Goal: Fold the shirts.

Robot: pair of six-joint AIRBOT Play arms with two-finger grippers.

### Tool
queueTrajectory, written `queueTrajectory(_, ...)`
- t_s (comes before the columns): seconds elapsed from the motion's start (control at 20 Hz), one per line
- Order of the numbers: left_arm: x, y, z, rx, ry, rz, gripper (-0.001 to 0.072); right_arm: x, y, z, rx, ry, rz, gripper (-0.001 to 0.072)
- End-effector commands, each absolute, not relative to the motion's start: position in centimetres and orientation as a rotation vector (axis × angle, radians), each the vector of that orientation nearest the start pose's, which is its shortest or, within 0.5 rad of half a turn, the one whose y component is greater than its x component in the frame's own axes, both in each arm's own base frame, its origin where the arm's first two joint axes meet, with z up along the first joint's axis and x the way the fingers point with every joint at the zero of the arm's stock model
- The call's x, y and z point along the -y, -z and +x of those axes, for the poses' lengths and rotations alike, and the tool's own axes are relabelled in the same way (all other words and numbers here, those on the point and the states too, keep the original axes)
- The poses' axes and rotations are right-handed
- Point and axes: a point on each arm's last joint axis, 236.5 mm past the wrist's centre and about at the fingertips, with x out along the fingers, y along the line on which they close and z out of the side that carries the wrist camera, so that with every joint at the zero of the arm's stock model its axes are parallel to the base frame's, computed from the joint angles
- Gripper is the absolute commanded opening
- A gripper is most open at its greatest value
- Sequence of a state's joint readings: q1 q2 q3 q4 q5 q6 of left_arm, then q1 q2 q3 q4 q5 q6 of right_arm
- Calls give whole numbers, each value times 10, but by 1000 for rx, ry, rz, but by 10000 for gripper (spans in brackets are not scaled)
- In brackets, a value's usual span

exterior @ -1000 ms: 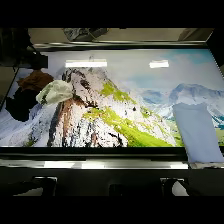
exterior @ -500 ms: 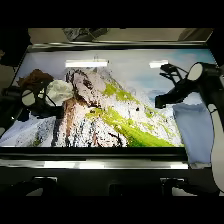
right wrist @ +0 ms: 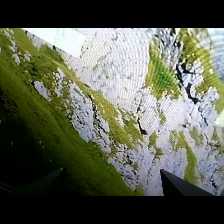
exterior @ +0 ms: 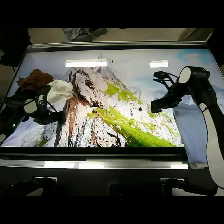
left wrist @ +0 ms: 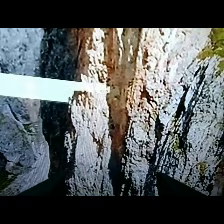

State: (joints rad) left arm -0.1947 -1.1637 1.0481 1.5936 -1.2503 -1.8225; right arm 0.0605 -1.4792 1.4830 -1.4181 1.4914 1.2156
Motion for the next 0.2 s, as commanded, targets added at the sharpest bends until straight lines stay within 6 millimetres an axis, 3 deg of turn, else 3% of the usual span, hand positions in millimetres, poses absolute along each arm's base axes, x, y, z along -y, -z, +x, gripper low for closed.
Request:
queueTrajectory(0.0,59,-4,325,-1365,-23,-62,666,-60,-26,385,-1443,-425,-208,671)
queueTrajectory(0.15,59,-4,325,-1365,-23,-62,666,-60,-26,385,-1443,-425,-208,671)
